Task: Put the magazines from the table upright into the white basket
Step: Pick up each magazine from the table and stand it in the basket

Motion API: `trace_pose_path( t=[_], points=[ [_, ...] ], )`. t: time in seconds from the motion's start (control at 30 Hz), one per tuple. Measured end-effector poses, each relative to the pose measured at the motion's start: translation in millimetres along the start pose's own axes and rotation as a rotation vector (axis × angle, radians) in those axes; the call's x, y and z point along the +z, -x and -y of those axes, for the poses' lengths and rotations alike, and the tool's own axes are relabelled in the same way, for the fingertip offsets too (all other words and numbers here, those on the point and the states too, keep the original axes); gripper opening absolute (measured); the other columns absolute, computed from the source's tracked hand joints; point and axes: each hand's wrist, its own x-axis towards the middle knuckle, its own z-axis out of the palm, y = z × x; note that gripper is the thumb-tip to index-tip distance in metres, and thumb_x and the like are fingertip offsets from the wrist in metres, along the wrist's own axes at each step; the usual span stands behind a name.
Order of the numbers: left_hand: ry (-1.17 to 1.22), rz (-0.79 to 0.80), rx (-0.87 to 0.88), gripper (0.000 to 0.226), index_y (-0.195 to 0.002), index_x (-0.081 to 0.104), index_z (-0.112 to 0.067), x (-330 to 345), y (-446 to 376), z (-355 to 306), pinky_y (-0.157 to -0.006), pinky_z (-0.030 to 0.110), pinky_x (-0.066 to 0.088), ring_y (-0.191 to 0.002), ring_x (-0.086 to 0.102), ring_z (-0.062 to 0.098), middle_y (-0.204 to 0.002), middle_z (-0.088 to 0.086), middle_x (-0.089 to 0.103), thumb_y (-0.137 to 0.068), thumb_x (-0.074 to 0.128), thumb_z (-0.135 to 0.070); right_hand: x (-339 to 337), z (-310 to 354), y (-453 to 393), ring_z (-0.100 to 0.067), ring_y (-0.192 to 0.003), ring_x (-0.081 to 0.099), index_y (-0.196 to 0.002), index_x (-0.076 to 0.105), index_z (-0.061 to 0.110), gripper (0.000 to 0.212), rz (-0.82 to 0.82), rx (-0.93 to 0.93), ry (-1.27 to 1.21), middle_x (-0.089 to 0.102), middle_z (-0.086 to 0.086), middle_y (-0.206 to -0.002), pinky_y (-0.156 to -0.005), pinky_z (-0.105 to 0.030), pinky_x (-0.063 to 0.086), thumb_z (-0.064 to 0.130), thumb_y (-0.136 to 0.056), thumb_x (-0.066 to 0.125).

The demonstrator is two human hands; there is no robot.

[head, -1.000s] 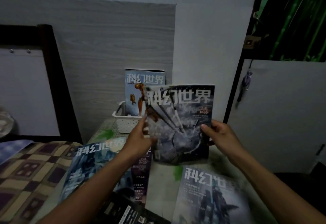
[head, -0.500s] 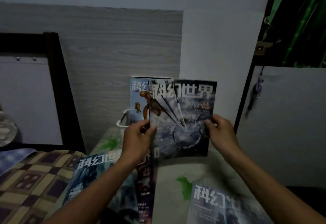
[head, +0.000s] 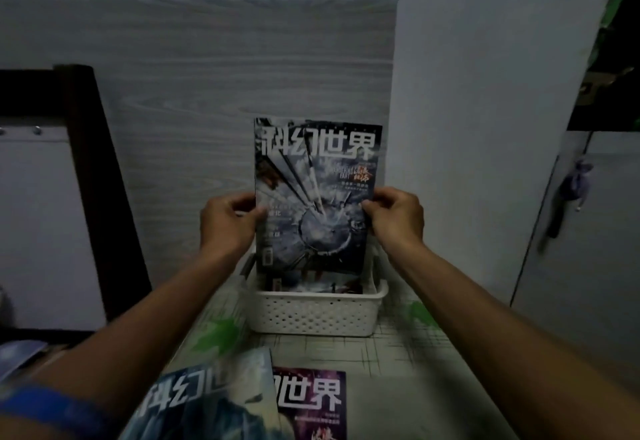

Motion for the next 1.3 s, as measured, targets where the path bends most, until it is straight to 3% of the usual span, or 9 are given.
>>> trace_pose_path(
  t=[0.1, 0.27, 0.4, 0.73, 0.87, 1.07, 1.13, 1.2, 1.3],
  points=[
    [0.020, -0.006, -0.086, 0.025, -0.108, 0.073, -0.008, 15.5, 2.6, 34.4, -0.087, 0.045, 0.058, -0.086, 0.070, 0.021, -0.096, 0.007, 0.075, -0.083, 0.074, -0.011, 15.6, -26.0, -2.0, -0.021, -0.092, 0.070, -0.105, 0.076, 0.016, 0.022, -0.014, 0.024, 0.062, 0.077, -0.004, -0.103, -0.087, -0.036, 0.057, 0.020, -0.085, 0.072],
    [-0.070, 0.000, -0.099, 0.027, -0.106, 0.074, -0.009, 27.8, 1.2, 64.5, -0.088, 0.034, 0.054, -0.086, 0.068, 0.016, -0.097, 0.004, 0.075, -0.080, 0.078, -0.013, 30.4, -52.6, -2.1, -0.023, -0.099, 0.069, -0.108, 0.075, 0.013, 0.024, -0.055, 0.110, 0.085, 0.075, -0.006, -0.109, -0.087, -0.026, 0.050, 0.019, -0.086, 0.072],
    [-0.145, 0.023, -0.121, 0.026, -0.104, 0.074, -0.013, 26.9, -0.7, 75.1, -0.084, 0.031, 0.053, -0.077, 0.064, 0.007, -0.100, 0.004, 0.076, -0.079, 0.079, -0.015, 36.8, -66.3, -1.4, -0.022, -0.093, 0.070, -0.105, 0.077, 0.012, 0.022, -0.033, 0.146, 0.099, 0.076, -0.007, -0.105, -0.088, -0.033, 0.056, 0.018, -0.084, 0.073],
    [-0.239, 0.084, -0.126, 0.020, -0.102, 0.074, -0.006, 25.4, 2.3, 68.6, -0.091, 0.043, 0.055, -0.091, 0.071, 0.023, -0.103, 0.013, 0.076, -0.083, 0.074, -0.011, 39.2, -65.0, 0.2, -0.018, -0.078, 0.067, -0.090, 0.079, 0.013, 0.009, -0.116, 0.117, 0.100, 0.077, -0.005, -0.091, -0.072, -0.024, 0.049, 0.014, -0.085, 0.072],
    [-0.417, 0.167, -0.038, 0.013, -0.088, 0.076, -0.007, 26.3, 5.4, 60.9, -0.077, 0.037, 0.056, -0.083, 0.068, 0.023, -0.092, 0.014, 0.076, -0.088, 0.063, -0.003, 39.0, -63.5, -2.9, -0.018, -0.087, 0.068, -0.101, 0.076, 0.015, 0.017, -0.079, 0.127, 0.019, 0.076, -0.003, -0.101, -0.081, -0.029, 0.054, 0.010, -0.088, 0.066],
    [-0.455, 0.358, -0.047, 0.011, -0.081, 0.064, -0.015, 19.8, 18.4, 47.5, -0.056, 0.023, 0.042, -0.080, 0.065, 0.023, -0.082, 0.003, 0.067, -0.088, 0.061, -0.006, 29.7, -60.0, 10.8, -0.009, -0.083, 0.062, -0.120, 0.066, 0.019, 0.033, 0.087, 0.130, -0.055, 0.067, 0.004, -0.104, -0.072, -0.025, 0.053, 0.012, -0.088, 0.065],
    [-0.398, 0.260, 0.061, 0.011, -0.093, 0.064, -0.019, 14.0, 36.1, 41.2, -0.067, 0.025, 0.049, -0.091, 0.063, 0.021, -0.098, -0.002, 0.066, -0.089, 0.060, -0.009, 23.1, -54.5, 27.6, -0.011, -0.088, 0.058, -0.125, 0.060, 0.017, 0.036, 0.111, 0.079, 0.020, 0.056, 0.004, -0.105, -0.075, -0.022, 0.045, 0.017, -0.090, 0.065],
    [-0.315, 0.161, 0.149, 0.032, -0.122, 0.060, -0.015, 0.1, 61.6, 39.1, -0.086, 0.032, 0.049, -0.106, 0.057, 0.017, -0.121, 0.001, 0.060, -0.090, 0.061, -0.014, 8.8, -48.9, 52.0, -0.013, -0.098, 0.056, -0.124, 0.059, 0.019, 0.034, 0.098, -0.005, 0.022, 0.055, 0.006, -0.111, -0.082, -0.025, 0.044, 0.021, -0.091, 0.065],
    [-0.337, 0.165, 0.214, 0.039, -0.121, 0.061, -0.015, -36.1, 111.7, 45.0, -0.083, 0.029, 0.043, -0.101, 0.059, 0.022, -0.118, 0.007, 0.063, -0.083, 0.067, -0.011, -21.1, -40.1, 96.4, -0.009, -0.092, 0.063, -0.106, 0.064, 0.027, 0.017, 0.132, -0.096, -0.033, 0.067, 0.011, -0.102, -0.078, -0.024, 0.049, 0.019, -0.091, 0.064]
  ],
)
